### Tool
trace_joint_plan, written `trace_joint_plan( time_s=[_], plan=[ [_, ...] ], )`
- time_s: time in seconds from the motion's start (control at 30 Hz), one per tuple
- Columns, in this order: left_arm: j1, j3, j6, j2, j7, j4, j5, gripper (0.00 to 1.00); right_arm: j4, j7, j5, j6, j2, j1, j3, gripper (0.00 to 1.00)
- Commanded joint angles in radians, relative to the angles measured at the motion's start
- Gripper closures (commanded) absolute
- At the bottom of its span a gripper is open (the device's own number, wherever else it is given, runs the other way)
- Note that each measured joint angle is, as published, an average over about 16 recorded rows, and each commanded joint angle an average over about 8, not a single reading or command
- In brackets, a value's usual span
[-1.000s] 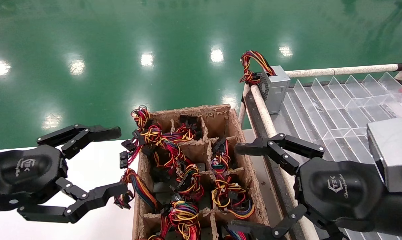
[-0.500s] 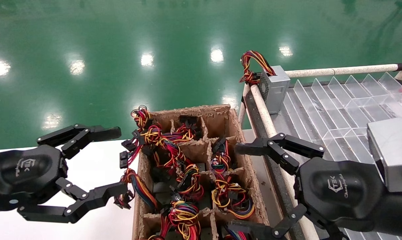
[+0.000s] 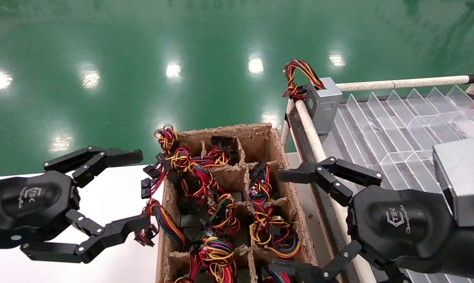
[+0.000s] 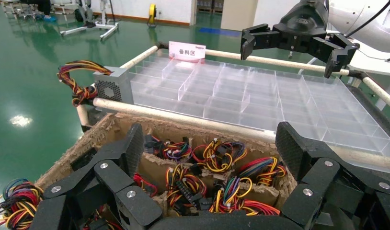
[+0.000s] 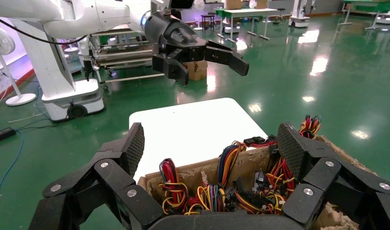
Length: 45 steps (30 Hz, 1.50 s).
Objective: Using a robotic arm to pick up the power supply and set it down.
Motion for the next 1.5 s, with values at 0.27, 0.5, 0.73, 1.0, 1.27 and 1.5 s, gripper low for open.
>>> trace_joint_plan(
  time_s=[0.27,0.5,0.73,1.0,1.27,1.5],
  plan=[
    [0.0,0.0,0.0,0.0,0.0,0.0,0.0,0.0,0.0,0.0,0.0,0.0,0.0,0.0,0.0,0.0],
    [0.0,0.0,0.0,0.0,0.0,0.0,0.0,0.0,0.0,0.0,0.0,0.0,0.0,0.0,0.0,0.0],
    [0.0,0.0,0.0,0.0,0.0,0.0,0.0,0.0,0.0,0.0,0.0,0.0,0.0,0.0,0.0,0.0],
    [0.0,0.0,0.0,0.0,0.0,0.0,0.0,0.0,0.0,0.0,0.0,0.0,0.0,0.0,0.0,0.0],
    [0.0,0.0,0.0,0.0,0.0,0.0,0.0,0.0,0.0,0.0,0.0,0.0,0.0,0.0,0.0,0.0],
    [0.0,0.0,0.0,0.0,0.0,0.0,0.0,0.0,0.0,0.0,0.0,0.0,0.0,0.0,0.0,0.0]
  ],
)
